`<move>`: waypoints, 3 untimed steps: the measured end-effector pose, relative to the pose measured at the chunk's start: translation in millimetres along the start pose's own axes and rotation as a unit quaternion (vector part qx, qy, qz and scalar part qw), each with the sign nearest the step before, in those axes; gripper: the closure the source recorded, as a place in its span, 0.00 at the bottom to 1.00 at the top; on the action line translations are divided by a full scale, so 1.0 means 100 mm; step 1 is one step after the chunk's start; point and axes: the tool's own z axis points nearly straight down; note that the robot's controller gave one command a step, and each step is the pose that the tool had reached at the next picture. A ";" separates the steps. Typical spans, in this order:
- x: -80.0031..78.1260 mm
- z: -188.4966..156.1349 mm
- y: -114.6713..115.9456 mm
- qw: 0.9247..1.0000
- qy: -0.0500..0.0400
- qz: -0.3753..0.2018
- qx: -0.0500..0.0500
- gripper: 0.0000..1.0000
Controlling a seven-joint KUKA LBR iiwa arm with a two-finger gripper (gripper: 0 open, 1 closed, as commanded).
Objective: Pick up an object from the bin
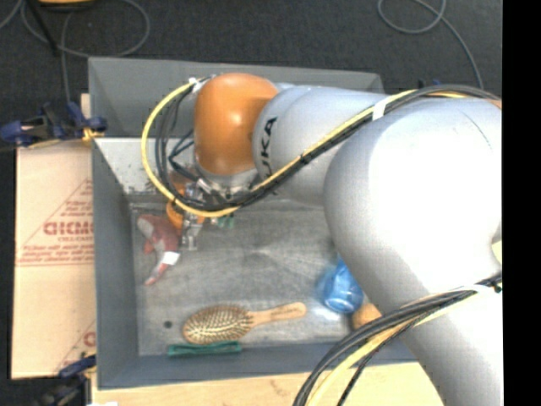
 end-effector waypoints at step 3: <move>0.00 -0.19 0.00 1.000 0.002 0.001 0.000 1.00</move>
Offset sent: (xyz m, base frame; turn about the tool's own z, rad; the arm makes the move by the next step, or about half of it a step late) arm 0.0000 -0.0001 0.0384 0.0000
